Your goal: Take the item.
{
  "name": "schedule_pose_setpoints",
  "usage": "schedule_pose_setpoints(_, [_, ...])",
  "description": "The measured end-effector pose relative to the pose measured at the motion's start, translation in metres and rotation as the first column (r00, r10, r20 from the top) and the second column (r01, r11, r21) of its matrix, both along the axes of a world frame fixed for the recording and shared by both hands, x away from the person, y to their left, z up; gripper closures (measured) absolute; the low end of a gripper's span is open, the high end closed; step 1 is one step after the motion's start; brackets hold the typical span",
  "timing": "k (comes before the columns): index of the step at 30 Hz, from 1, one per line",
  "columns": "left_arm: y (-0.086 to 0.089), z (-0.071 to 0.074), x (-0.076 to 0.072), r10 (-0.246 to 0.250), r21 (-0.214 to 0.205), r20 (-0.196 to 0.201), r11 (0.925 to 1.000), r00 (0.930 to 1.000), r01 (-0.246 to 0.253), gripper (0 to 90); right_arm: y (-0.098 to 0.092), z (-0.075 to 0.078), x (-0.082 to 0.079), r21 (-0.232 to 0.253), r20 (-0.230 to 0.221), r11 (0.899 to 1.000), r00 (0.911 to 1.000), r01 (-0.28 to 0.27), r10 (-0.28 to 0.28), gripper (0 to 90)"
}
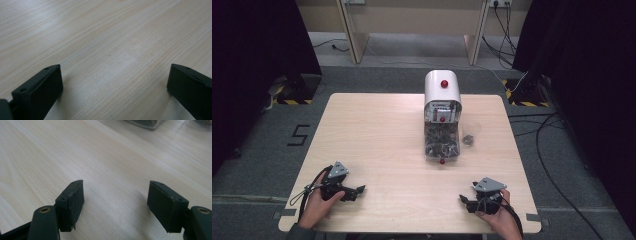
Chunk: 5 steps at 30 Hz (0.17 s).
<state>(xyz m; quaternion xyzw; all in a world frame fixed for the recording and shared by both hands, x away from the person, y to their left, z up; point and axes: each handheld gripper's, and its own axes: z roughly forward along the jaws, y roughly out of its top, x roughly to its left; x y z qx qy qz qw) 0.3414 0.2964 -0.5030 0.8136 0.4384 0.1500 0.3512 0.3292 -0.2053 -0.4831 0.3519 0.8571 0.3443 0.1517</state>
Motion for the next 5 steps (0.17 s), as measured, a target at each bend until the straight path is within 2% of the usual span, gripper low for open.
schedule_pose_setpoints(3, [0.0,0.0,0.0,0.0,0.0,0.0,1.0,1.0,0.0,0.0,-0.0024,-0.0015,-0.0012,0.026,-0.019,1.0,0.9998,0.012,-0.012,29.4])
schedule_pose_setpoints(5, [0.0,0.0,0.0,0.0,0.0,0.0,1.0,1.0,0.0,0.0,-0.0033,-0.0018,-0.0012,0.024,-0.014,1.0,0.9999,0.009,-0.009,29.3])
